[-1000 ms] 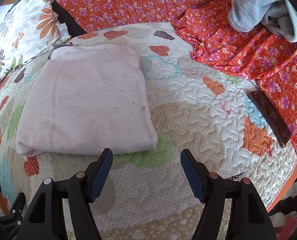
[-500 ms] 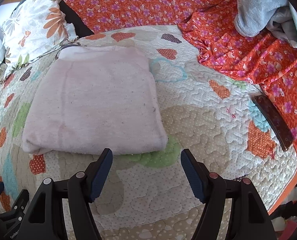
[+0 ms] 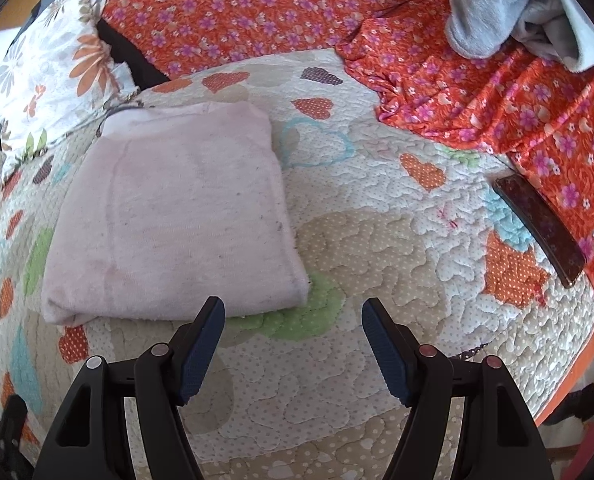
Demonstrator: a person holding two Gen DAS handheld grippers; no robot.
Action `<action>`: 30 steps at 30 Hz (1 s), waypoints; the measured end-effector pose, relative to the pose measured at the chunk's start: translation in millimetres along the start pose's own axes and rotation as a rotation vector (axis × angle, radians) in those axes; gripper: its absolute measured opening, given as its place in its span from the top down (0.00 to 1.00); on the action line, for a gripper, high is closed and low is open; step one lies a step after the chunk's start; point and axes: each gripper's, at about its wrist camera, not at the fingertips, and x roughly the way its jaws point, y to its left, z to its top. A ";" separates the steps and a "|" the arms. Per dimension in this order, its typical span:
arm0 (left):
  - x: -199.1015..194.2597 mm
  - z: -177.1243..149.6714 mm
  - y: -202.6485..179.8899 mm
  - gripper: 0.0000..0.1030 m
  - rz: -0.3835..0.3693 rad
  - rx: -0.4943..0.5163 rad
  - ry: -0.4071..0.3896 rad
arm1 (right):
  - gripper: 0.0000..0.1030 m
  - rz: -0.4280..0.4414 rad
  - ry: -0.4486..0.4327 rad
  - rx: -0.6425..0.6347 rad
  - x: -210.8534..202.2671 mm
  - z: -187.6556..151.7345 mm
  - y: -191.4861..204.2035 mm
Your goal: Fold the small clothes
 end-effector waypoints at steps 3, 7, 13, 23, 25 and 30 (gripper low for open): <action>4.6 -1.1 1.3 0.00 0.007 -0.003 0.022 | 0.26 0.020 -0.010 0.029 -4.4 1.8 -4.9; 13.7 -2.4 5.2 0.00 0.026 -0.029 0.057 | 0.26 0.050 -0.014 0.053 -7.7 3.6 -10.0; 14.3 0.8 11.8 0.00 0.051 -0.062 0.064 | 0.25 0.079 -0.026 0.055 -14.0 2.5 -13.8; 13.9 8.2 10.6 0.00 0.060 -0.046 0.057 | 0.22 0.085 -0.013 0.037 -15.3 -3.2 -17.9; 17.3 10.0 9.3 0.00 0.063 -0.050 0.084 | 0.22 0.071 0.011 0.041 -8.7 -3.0 -17.2; 20.8 9.5 9.1 0.00 0.055 -0.049 0.123 | 0.22 0.069 -0.003 -0.009 -12.3 -5.7 -6.2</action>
